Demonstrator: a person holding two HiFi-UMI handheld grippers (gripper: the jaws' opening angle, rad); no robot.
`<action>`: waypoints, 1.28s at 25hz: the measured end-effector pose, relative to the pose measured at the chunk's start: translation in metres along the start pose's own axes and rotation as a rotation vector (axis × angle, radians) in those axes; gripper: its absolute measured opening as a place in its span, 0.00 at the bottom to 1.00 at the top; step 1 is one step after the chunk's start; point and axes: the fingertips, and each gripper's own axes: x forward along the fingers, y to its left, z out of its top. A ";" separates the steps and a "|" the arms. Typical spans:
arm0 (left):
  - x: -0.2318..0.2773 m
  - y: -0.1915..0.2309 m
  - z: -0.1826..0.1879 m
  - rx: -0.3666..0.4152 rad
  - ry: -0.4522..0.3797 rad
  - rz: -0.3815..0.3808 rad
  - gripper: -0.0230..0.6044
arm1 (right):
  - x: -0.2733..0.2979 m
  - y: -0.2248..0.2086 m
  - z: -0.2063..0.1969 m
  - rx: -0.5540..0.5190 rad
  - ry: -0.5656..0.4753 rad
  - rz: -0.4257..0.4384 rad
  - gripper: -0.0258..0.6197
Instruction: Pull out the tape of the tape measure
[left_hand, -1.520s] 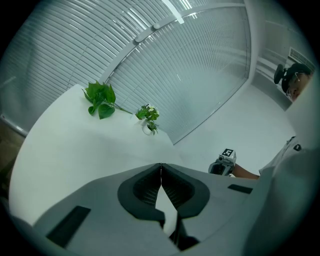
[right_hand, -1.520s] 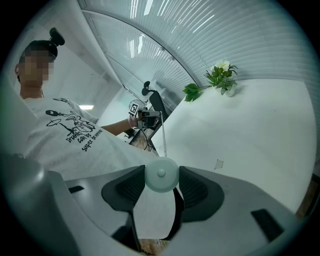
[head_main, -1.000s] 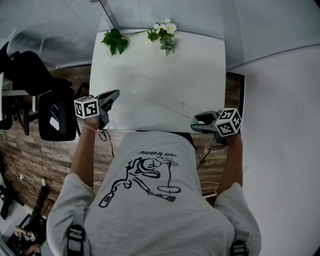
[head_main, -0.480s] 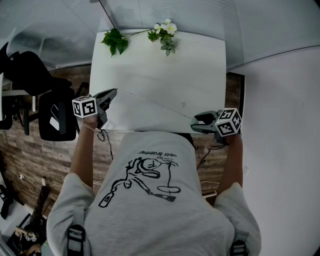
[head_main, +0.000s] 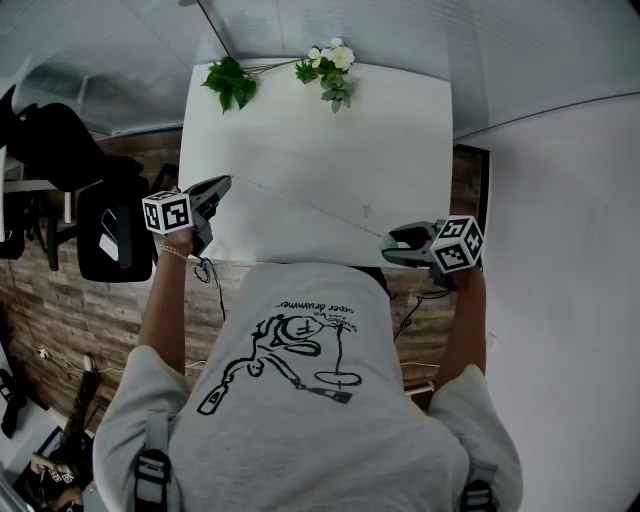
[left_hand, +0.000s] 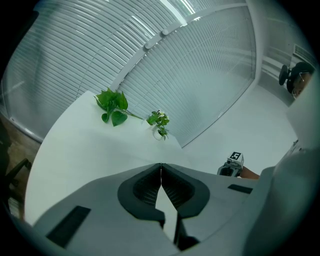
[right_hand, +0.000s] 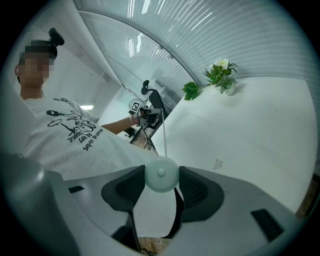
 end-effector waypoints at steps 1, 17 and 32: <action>0.000 0.001 0.000 -0.002 0.001 0.000 0.07 | 0.000 0.000 0.001 0.000 0.001 0.001 0.38; -0.002 0.014 -0.003 -0.016 0.002 0.032 0.07 | -0.001 -0.003 -0.002 0.005 0.021 -0.001 0.38; -0.005 0.021 -0.023 -0.060 0.040 0.045 0.07 | -0.011 -0.029 -0.007 0.032 -0.038 -0.134 0.38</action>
